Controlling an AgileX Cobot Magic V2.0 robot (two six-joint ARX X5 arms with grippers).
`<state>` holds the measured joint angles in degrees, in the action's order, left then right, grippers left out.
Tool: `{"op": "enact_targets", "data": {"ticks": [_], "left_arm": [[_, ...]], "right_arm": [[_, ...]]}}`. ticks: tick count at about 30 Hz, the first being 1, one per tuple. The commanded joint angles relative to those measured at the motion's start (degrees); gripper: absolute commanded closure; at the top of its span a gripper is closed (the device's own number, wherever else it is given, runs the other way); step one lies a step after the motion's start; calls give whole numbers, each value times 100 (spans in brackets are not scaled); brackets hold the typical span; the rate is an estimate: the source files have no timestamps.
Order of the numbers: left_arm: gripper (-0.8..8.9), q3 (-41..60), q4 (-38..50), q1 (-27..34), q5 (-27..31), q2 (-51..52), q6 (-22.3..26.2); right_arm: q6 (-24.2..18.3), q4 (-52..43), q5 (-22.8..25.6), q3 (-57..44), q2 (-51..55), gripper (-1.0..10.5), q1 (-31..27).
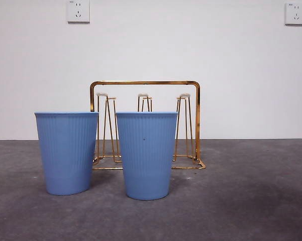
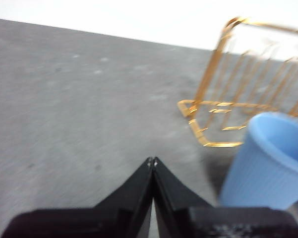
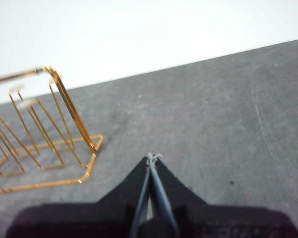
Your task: Pick up cup 1,put cup 1 in the cup rack,pick up cup 2,put cup 2 in the cup rack
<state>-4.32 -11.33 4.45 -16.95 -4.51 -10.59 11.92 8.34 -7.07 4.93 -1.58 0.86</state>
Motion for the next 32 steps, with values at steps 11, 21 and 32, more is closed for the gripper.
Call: {"op": "enact_targets", "data": {"ticks": [11, 21, 32], "left_arm": [[820, -2114, -1434, 17, -1366, -960, -243], [820, -3915, -2581, 11, -2938, -1954, -37], [820, -5556, -4273, -448, -2992, -2688, 815]], "right_arm": [[-9, 1115, -1032, 2317, -1528, 958, 4], [-1141, 3429, -1980, 4892, -3132, 958, 7], [-1912, 5329, -2597, 6513, -4098, 958, 190]]}}
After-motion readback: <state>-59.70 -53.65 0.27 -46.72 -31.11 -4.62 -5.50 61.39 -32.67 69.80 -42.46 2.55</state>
